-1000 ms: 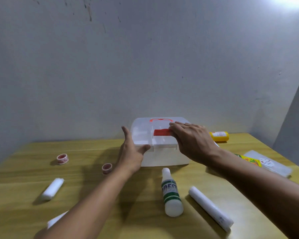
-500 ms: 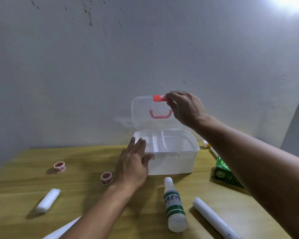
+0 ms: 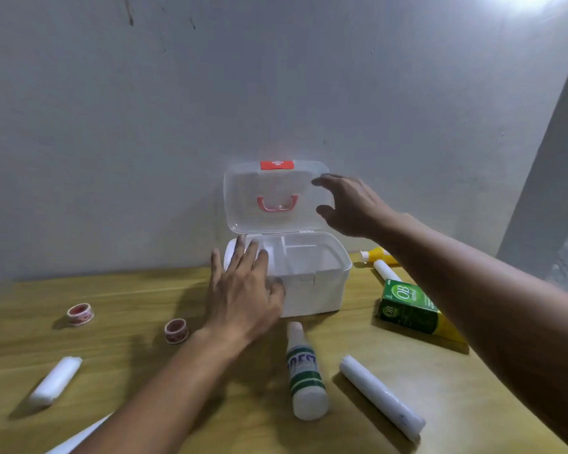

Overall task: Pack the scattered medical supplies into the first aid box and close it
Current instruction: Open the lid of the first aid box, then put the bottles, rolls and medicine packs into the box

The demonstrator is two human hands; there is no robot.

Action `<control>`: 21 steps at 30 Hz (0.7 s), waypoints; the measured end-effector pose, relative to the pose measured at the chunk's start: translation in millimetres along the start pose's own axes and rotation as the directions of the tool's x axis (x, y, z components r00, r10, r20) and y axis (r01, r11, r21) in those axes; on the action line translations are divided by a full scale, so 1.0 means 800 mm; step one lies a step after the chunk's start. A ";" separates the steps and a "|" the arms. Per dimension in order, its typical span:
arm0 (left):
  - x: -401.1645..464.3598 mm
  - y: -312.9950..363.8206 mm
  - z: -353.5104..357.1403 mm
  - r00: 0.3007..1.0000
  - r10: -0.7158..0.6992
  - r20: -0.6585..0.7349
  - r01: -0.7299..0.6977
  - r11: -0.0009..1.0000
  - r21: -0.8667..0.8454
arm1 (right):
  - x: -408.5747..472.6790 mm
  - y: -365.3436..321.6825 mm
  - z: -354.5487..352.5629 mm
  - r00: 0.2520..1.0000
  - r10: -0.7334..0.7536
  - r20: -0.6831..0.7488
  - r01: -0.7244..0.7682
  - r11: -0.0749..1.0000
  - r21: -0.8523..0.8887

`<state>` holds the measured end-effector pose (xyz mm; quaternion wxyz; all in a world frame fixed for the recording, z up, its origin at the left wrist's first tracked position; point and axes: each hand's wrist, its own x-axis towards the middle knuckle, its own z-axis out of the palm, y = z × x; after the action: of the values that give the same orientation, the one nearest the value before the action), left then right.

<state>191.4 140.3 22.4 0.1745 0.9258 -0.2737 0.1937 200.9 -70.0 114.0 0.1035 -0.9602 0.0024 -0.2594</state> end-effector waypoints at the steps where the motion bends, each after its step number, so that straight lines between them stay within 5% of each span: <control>1: 0.004 0.008 0.001 0.999 0.046 0.013 -0.046 0.999 0.022 | -0.020 0.007 -0.007 1.000 0.016 0.018 -0.016 1.000 -0.004; 5: 0.028 0.040 0.015 0.980 0.157 0.123 -0.164 0.985 0.047 | -0.098 0.038 -0.039 0.956 0.139 0.260 -0.101 0.983 -0.154; 12: 0.037 0.066 0.024 0.948 0.160 0.276 -0.185 0.980 0.066 | -0.176 0.091 -0.064 0.695 0.464 0.549 -0.230 0.867 -0.443; 21: 0.050 0.039 -0.015 0.975 0.038 0.220 -0.022 0.997 -0.078 | -0.157 0.102 -0.100 0.859 0.337 0.386 -0.250 0.933 -0.259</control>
<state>201.1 103.1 57.7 0.1745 0.9302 -0.3124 0.0818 56.1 -158.4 102.6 0.0431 -0.9871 0.1526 -0.0239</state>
